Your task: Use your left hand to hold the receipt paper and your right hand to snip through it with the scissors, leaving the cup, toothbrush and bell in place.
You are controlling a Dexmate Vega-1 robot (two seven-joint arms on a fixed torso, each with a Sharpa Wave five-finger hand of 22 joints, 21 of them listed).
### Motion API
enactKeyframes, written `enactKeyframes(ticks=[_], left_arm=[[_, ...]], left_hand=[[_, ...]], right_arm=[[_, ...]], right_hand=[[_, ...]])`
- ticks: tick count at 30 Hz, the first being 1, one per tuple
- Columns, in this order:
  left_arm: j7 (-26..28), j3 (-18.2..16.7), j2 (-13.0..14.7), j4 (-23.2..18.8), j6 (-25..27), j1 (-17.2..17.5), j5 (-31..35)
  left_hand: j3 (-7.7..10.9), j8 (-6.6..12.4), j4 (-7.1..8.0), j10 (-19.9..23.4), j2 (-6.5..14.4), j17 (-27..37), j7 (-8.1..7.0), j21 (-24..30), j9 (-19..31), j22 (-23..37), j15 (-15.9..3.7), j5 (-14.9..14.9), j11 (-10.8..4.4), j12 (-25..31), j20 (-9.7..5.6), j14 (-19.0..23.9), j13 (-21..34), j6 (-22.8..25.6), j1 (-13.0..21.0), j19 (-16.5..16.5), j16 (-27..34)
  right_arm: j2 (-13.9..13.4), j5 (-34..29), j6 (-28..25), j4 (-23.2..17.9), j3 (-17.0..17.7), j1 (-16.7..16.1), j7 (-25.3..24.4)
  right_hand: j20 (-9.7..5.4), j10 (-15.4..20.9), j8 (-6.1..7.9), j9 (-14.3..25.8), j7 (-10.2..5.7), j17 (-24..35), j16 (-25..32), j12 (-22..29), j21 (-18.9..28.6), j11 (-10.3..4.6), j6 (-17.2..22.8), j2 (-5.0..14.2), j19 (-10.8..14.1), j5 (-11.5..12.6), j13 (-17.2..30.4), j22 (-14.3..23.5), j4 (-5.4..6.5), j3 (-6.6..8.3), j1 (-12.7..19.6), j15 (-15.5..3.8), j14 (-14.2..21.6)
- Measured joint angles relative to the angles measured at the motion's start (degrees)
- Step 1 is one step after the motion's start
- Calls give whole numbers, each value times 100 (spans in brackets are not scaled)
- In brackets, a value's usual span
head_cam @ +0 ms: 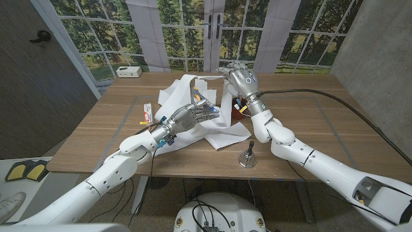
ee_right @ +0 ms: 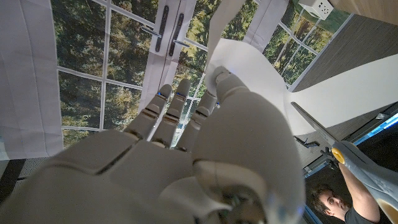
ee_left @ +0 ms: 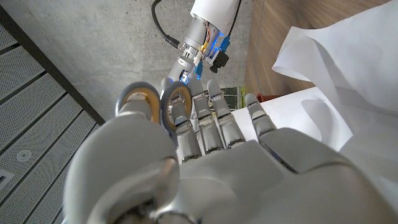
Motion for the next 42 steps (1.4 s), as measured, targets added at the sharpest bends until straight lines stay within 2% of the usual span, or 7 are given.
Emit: enactKeyframes(ticks=[3,5,21,25,26,42], left_arm=[[-9,4,8,0,36,15,-19],[-12,14,15,0,69,22,-24],[21,99,66,-82,181,53,21],[22,109,80,-101,181,65,47],[22,109,81,-103,181,67,47],[91,112,128,-200,153,168,88]], left_hand=[[0,41,0,0,-34,27,2,0,12,0,0,-30,0,0,0,0,8,1,34,0,15],[64,44,64,21,-39,50,32,0,35,0,0,-31,21,-3,0,0,26,32,39,0,15],[70,152,69,122,-85,132,134,0,169,9,21,-74,122,124,22,20,105,131,85,-21,82],[72,190,71,123,-85,160,134,0,184,16,21,-74,123,140,21,20,106,132,85,-21,82],[141,196,139,123,-85,159,135,0,197,15,6,-79,123,146,21,35,117,131,85,-21,82],[164,199,135,143,-85,186,135,0,269,15,-1,-118,143,189,21,41,163,130,85,-21,81]], right_arm=[[4,-5,-30,-21,-13,-24,2],[4,-7,-44,-32,-19,-38,2],[-63,-8,-89,-119,1,-116,-26],[-96,-8,-94,-160,24,-149,-41],[-96,-8,-94,-160,24,-149,-42],[-134,-23,-91,-201,62,-232,-97]], right_hand=[[0,-21,0,0,-12,0,0,0,0,-21,12,0,0,0,0,0,12,-38,0,20,20],[0,-21,0,0,-11,0,0,0,0,-21,11,0,0,0,0,0,0,-47,0,20,20],[0,-21,0,0,-11,0,-22,-2,0,-21,11,0,0,0,-4,0,0,-47,0,19,19],[0,-21,0,0,-11,27,-22,-7,0,-21,11,0,0,0,-5,0,0,-47,0,19,19],[0,-21,0,0,-11,27,-22,-7,0,-21,11,0,0,0,-7,0,0,-47,0,19,19],[0,-21,0,0,-11,27,-22,27,1,-20,11,0,0,0,0,0,0,-47,0,-12,50]])
